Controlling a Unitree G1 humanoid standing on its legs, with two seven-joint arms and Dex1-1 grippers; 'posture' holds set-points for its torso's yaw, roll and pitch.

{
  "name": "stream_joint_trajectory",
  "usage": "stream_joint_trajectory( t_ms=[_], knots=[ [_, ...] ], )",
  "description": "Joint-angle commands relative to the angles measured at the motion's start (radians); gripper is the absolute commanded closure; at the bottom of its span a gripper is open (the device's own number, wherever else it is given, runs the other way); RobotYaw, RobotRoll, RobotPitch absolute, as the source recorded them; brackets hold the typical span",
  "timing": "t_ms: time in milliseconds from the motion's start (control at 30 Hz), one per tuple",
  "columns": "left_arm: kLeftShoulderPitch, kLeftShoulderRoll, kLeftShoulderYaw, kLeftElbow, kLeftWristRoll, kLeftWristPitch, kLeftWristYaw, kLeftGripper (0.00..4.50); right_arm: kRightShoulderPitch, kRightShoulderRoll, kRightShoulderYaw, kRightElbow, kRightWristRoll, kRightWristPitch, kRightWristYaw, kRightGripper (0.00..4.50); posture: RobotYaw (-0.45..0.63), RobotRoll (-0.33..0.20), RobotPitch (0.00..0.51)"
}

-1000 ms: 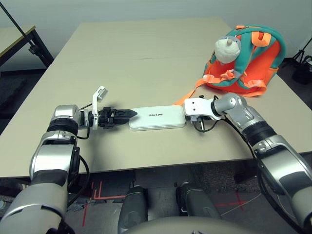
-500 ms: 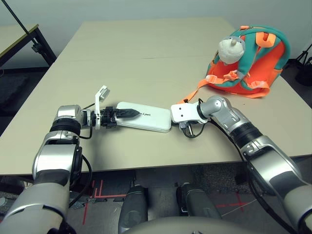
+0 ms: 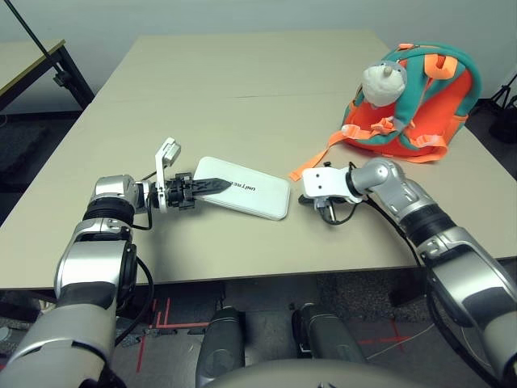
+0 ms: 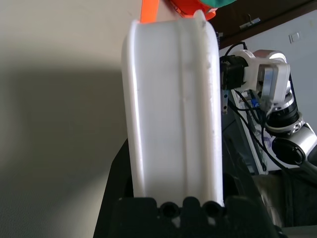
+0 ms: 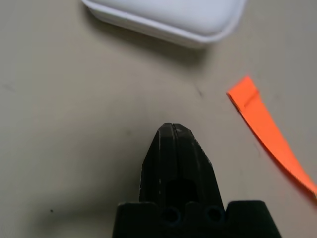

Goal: Put the pencil case into the backpack and zip it.

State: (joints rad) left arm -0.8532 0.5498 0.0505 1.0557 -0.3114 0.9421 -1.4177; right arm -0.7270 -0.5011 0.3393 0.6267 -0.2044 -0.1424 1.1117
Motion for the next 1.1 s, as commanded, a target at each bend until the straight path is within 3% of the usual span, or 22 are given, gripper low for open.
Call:
stream_joint_trajectory(
  t_ms=[33, 133, 267, 433, 733, 933, 1100],
  knots=[
    [0.008, 0.015, 0.020, -0.039, 0.005, -0.052, 0.057, 3.08, 0.013, -0.008, -0.108, -0.007, 0.092, 0.080, -0.050, 4.32, -0.12, 0.000, 0.036],
    [0.012, 0.015, 0.050, -0.078, -0.020, -0.045, 0.074, 3.08, 0.020, -0.014, -0.202, -0.019, 0.156, 0.158, -0.112, 3.55, -0.11, 0.000, 0.039],
    [0.032, 0.019, 0.091, -0.193, -0.083, 0.024, 0.067, 3.10, 0.063, -0.010, -0.367, -0.123, 0.274, 0.361, -0.241, 2.04, -0.11, 0.000, 0.043],
    [0.059, 0.016, 0.198, -0.375, -0.174, 0.066, 0.162, 3.10, 0.189, 0.014, -0.575, -0.398, 0.423, 0.575, -0.419, 0.10, -0.13, 0.000, 0.048],
    [0.155, 0.002, 0.312, -0.626, -0.305, 0.133, 0.319, 3.10, 0.238, 0.009, -0.735, -0.589, 0.560, 0.747, -0.604, 0.00, -0.13, 0.000, 0.052],
    [0.208, -0.015, 0.373, -0.691, -0.367, 0.121, 0.410, 3.10, 0.172, 0.022, -0.714, -0.466, 0.546, 0.687, -0.659, 0.00, -0.11, 0.000, 0.053],
    [0.244, -0.025, 0.381, -0.741, -0.408, 0.131, 0.450, 3.10, 0.057, 0.032, -0.663, -0.233, 0.499, 0.560, -0.667, 0.00, -0.09, 0.000, 0.048]
  ],
)
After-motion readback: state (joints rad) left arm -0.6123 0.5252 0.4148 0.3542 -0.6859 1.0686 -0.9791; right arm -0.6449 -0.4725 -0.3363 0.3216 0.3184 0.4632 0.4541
